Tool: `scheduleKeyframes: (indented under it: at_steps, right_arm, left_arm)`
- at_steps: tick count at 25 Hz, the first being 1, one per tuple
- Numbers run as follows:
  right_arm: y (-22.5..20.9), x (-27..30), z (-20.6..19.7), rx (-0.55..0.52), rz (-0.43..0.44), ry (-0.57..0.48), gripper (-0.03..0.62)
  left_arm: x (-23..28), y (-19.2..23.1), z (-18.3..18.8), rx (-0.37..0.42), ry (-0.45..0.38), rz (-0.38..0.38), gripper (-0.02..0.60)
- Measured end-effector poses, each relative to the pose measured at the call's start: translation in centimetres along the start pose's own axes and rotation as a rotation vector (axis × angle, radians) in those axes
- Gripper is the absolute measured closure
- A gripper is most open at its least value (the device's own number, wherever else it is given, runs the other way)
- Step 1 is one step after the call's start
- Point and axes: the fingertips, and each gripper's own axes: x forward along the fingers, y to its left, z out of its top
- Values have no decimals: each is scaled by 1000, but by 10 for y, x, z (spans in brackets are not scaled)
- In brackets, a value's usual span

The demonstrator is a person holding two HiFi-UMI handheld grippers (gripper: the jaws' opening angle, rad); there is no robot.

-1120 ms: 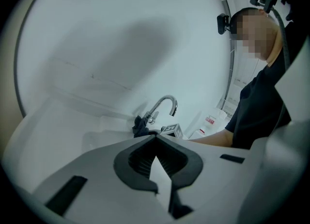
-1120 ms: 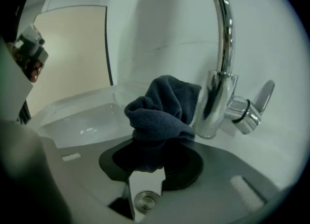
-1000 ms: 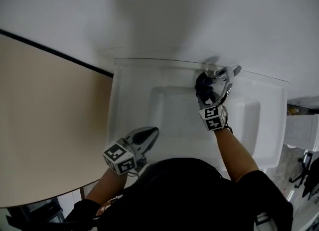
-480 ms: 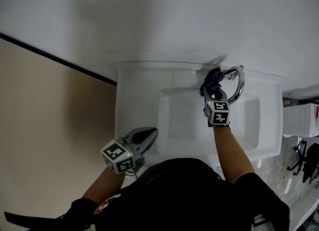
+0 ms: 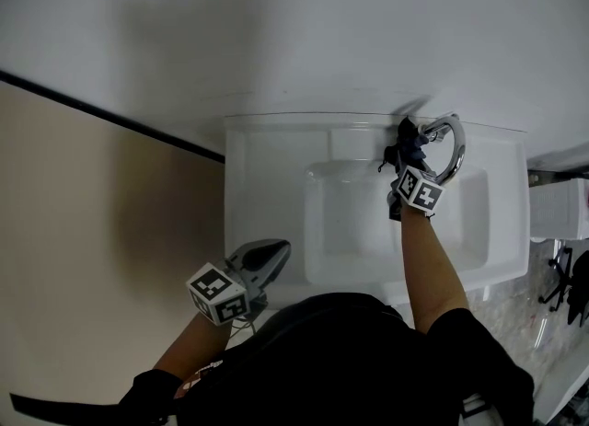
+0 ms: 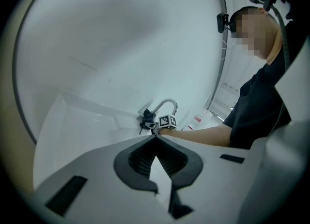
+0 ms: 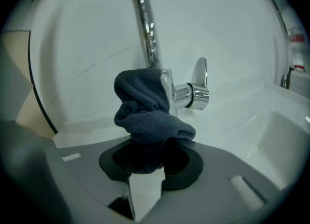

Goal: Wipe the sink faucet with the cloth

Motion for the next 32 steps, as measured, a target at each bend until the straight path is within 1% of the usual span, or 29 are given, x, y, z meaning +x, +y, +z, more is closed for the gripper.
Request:
scheduleKeyframes:
  at_steps: [1, 2, 3, 4, 5, 7, 9, 10, 11, 12, 13, 15, 17, 18, 20, 22, 24, 27, 29, 31, 32]
  right_arm:
    - [-1, 0, -2, 16, 9, 11, 488]
    - [1, -2, -3, 6, 24, 30, 488]
    - [6, -6, -6, -28, 51, 57, 488]
    - [13, -14, -12, -90, 93, 90, 488]
    - [22, -27, -22, -182, 152, 128, 488]
    - [43, -66, -52, -423, 296, 215, 488]
    - [58, -114, -80, -657, 415, 299, 488]
    - [64, -136, -86, -741, 452, 328, 488]
    - [71, -155, -84, -806, 470, 345, 488]
    - [80, -171, -72, -866, 471, 353, 488]
    - [90, -183, -53, -937, 462, 352, 488]
    - [112, -196, -1, -1140, 431, 349, 488]
    - [130, -197, 50, -1369, 386, 385, 488]
    - [138, -192, 71, -1459, 365, 417, 488]
    - [149, -174, 102, -1584, 328, 497, 488]
    - [151, -146, 119, -1687, 284, 606, 488]
    - [141, -117, 116, -1775, 235, 779, 488]
    - [116, -81, 88, -1872, 153, 1049, 488]
    - [95, -61, 68, -1943, 72, 1184, 488]
    - [72, -43, 51, -2015, -28, 1287, 488]
    - [60, -35, 44, -2031, -73, 1327, 488]
  left_arm:
    - [-2, 1, 1, 0, -5, 1, 581]
    - [-3, 2, 2, 0, -12, 1, 581]
    - [-5, 3, 3, 0, -19, 1, 581]
    - [-6, 4, 5, -3, -27, 1, 581]
    - [-8, 5, 6, -6, -35, 0, 581]
    - [-8, 6, 9, -17, -55, -5, 581]
    - [-7, 6, 11, -24, -72, -16, 581]
    - [-6, 5, 12, -26, -79, -22, 581]
    - [-6, 4, 12, -27, -87, -28, 581]
    - [-5, 3, 13, -24, -94, -35, 581]
    - [-5, 2, 14, -17, -102, -42, 581]
    - [-4, 1, 18, -2, -125, -55, 581]
    - [-5, 2, 22, 8, -155, -65, 581]
    - [-7, 3, 23, 10, -166, -66, 581]
    - [-14, 5, 25, 10, -182, -62, 581]
    - [-16, 6, 24, 4, -193, -58, 581]
    - [-16, 7, 20, -6, -201, -56, 581]
    - [-20, 9, 16, -13, -211, -52, 581]
    - [-25, 10, 14, -24, -224, -42, 581]
    - [-32, 12, 12, -43, -238, -28, 581]
    - [-35, 14, 10, -48, -239, -18, 581]
